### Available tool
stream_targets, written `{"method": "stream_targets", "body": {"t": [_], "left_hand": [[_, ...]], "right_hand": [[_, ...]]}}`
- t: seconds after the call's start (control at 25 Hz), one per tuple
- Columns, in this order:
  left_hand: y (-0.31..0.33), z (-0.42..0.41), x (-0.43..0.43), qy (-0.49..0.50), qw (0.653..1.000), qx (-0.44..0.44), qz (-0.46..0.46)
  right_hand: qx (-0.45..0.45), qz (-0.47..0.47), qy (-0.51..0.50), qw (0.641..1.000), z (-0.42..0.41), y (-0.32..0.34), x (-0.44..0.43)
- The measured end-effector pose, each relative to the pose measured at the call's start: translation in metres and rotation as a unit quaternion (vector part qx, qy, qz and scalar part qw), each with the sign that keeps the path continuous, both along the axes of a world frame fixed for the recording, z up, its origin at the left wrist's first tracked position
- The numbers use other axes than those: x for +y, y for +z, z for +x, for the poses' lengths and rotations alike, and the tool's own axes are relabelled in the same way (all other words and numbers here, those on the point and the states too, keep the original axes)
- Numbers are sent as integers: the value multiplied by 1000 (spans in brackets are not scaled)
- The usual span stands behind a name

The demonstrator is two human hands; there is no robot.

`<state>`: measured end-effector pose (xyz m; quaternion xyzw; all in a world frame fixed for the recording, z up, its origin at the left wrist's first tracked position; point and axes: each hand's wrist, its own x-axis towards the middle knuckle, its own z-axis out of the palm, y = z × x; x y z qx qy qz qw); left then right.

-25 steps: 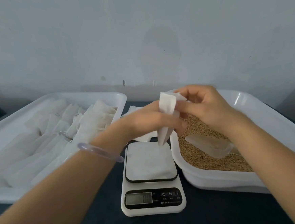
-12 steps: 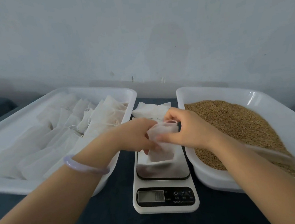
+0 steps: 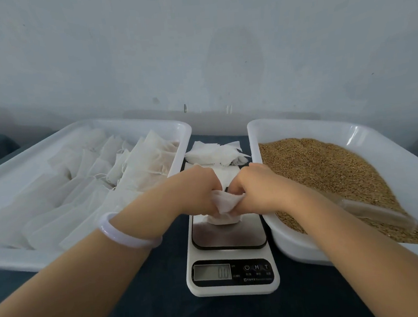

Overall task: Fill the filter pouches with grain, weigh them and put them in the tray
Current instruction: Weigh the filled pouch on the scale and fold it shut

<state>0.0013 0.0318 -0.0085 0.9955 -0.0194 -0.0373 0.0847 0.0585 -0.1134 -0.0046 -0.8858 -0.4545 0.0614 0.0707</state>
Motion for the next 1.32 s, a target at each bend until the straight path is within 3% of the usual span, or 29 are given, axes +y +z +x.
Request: {"method": "stream_targets", "body": {"t": [0.2,0.36,0.76,0.92,1.08,1.16,1.32], "left_hand": [[1,4,-9,-30,997,2,72],[0,3,-8,-39,996,16,74],[-2,-1,-5,-17,999,36,-12],[-1,-2,2,-8,997,12,-79],[2,-6,11,-12,974,-13,-226],[3,-7,13,-22,958,-25,-284],[3,-9,13,-30,955,-22,-295]], "right_hand": [[13,-68,16,997,3,2,3],[-2,-47,22,999,2,-4,2],[-43,-15,10,999,-3,-7,-1],[26,46,4,999,-6,-1,-5],[202,189,-39,960,1,2,-16],[218,241,-53,944,3,1,-18],[210,260,-51,941,1,1,-17]]}}
